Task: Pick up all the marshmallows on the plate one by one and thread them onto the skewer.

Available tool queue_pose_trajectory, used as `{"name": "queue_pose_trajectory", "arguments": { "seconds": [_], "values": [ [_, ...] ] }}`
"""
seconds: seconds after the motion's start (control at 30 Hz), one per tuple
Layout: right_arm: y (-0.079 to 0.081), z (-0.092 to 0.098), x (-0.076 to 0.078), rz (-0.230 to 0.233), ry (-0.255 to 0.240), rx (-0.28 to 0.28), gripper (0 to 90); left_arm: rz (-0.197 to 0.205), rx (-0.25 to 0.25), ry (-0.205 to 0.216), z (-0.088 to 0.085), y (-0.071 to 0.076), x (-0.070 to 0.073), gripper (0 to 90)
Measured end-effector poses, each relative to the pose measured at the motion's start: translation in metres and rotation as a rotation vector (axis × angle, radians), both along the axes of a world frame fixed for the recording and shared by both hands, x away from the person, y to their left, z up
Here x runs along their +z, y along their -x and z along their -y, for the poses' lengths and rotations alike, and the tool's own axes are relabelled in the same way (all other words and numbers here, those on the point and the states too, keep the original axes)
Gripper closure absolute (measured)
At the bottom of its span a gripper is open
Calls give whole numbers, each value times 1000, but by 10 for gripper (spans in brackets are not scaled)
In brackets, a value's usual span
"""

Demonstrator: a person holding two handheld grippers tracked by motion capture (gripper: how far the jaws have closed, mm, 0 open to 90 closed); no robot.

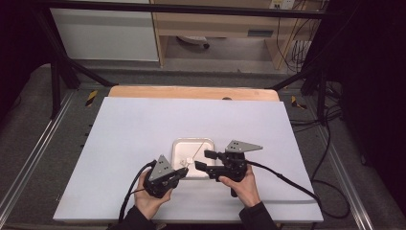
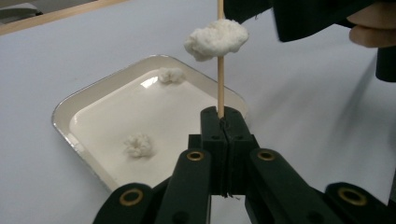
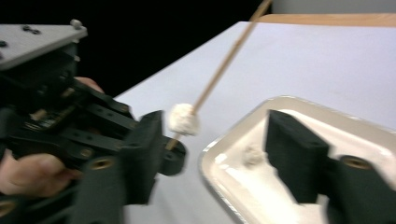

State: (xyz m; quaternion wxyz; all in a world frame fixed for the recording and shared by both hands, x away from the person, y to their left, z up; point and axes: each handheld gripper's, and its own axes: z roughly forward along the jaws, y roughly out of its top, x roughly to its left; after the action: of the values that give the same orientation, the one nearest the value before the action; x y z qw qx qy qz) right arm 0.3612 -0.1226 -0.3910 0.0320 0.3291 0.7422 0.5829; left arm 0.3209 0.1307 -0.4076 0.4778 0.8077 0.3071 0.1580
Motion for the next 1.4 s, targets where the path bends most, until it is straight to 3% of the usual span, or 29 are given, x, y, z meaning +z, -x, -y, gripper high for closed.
{"name": "queue_pose_trajectory", "arguments": {
  "seconds": [0.13, 0.33, 0.6, 0.83, 1.07, 1.4],
  "values": [
    [-7, 4, -2, 40, 123, -31, 169, -24, 14, -1, -10, -3, -2, 888],
    [-27, 3, -12, 60, 259, -54, 213, -27, 35, -2, -23, -4, 0, 889],
    [-54, -7, -24, 33, 325, -70, 271, -32, 54, -8, -35, -5, -2, 888],
    [-75, -18, -38, 29, 447, -75, 408, -38, 56, -8, -37, -6, -3, 887],
    [-82, -18, -46, 25, 492, -89, 513, -44, 49, -14, -35, -6, -5, 888],
    [-87, -21, -55, 59, 538, -110, 577, -42, 46, -13, -35, -6, -6, 888]
  ]
}}
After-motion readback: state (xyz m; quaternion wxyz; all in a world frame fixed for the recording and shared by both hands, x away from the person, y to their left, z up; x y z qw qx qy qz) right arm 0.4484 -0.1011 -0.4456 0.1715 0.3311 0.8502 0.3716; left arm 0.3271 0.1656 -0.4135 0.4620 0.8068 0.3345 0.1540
